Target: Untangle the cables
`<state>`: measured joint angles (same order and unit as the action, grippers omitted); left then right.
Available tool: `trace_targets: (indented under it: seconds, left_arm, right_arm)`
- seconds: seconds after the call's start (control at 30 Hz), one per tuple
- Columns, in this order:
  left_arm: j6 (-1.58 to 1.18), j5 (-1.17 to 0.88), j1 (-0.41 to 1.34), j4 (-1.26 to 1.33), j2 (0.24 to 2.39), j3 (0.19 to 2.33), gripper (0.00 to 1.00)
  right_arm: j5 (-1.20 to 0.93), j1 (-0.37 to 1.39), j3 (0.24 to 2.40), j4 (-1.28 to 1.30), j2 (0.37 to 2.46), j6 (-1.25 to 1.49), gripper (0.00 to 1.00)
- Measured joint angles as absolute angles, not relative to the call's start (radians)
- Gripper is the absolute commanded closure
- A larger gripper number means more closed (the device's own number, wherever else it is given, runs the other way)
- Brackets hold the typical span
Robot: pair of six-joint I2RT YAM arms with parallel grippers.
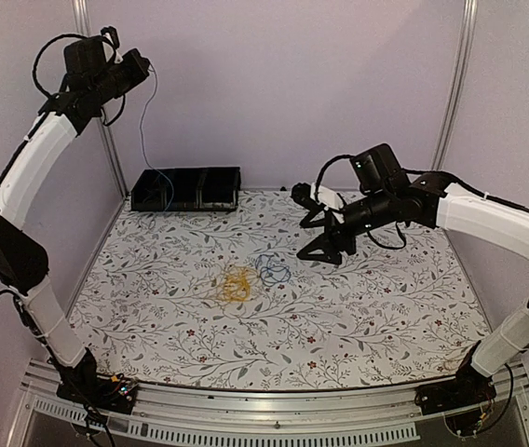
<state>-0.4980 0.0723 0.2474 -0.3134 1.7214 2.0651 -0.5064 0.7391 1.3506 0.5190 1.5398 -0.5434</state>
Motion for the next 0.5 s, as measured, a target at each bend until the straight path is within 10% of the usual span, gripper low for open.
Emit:
trace_targets:
  seconds: [0.5]
  left_arm:
    - [-0.579, 0.026, 0.17, -0.17, 2.066, 2.444, 1.0]
  right_arm:
    - [-0.471, 0.73, 1.266, 0.505, 1.509, -0.545, 0.18]
